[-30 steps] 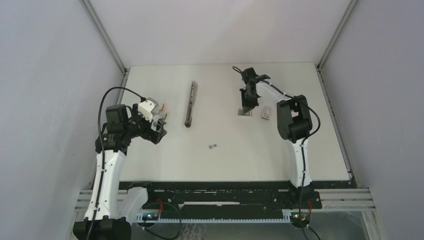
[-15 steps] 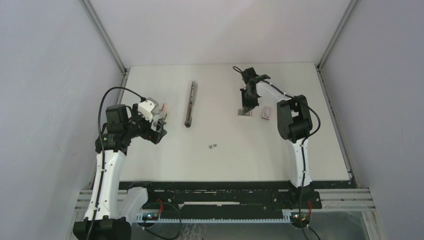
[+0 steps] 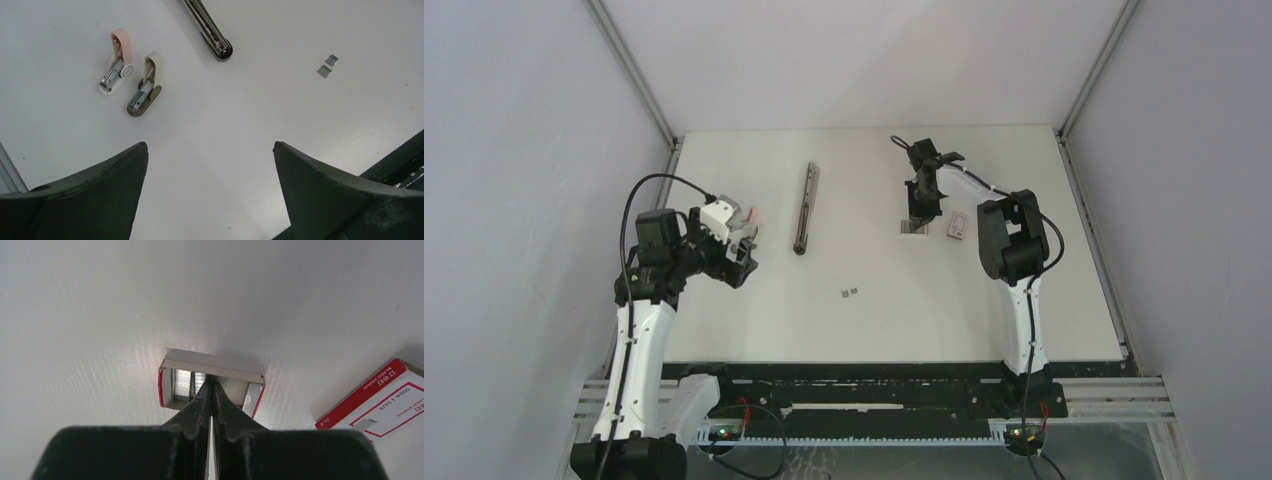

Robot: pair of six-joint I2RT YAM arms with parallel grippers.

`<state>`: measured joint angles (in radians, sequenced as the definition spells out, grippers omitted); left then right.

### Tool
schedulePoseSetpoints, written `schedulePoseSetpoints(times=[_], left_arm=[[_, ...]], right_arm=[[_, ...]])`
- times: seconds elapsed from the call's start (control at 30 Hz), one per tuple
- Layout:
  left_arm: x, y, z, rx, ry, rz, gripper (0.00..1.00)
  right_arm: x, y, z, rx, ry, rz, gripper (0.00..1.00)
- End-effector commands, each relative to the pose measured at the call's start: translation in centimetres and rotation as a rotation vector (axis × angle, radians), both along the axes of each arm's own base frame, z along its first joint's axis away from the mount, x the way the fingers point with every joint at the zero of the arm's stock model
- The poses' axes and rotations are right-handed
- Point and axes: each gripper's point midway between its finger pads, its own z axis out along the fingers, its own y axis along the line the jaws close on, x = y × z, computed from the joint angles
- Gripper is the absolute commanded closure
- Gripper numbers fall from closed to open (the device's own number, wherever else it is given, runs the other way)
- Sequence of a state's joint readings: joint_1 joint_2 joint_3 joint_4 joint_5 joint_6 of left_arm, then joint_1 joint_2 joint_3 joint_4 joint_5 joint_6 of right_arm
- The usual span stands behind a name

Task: Unload the staples from the stapler
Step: Place the staple in the staple box.

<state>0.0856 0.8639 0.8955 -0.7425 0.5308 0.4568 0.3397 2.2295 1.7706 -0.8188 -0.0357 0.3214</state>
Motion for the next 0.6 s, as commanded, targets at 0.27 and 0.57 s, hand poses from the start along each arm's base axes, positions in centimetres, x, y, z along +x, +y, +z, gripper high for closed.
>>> schedulePoseSetpoints(times=[0.27, 0.57], left_arm=[[0.1, 0.0, -0.8, -0.001, 0.0, -0.011, 0.0], [0.1, 0.0, -0.8, -0.001, -0.001, -0.012, 0.0]], right_arm=[[1.1, 0.5, 3.0, 0.05, -0.076, -0.029, 1.0], [1.4, 0.7, 4.4, 0.073, -0.103, -0.024, 0.95]])
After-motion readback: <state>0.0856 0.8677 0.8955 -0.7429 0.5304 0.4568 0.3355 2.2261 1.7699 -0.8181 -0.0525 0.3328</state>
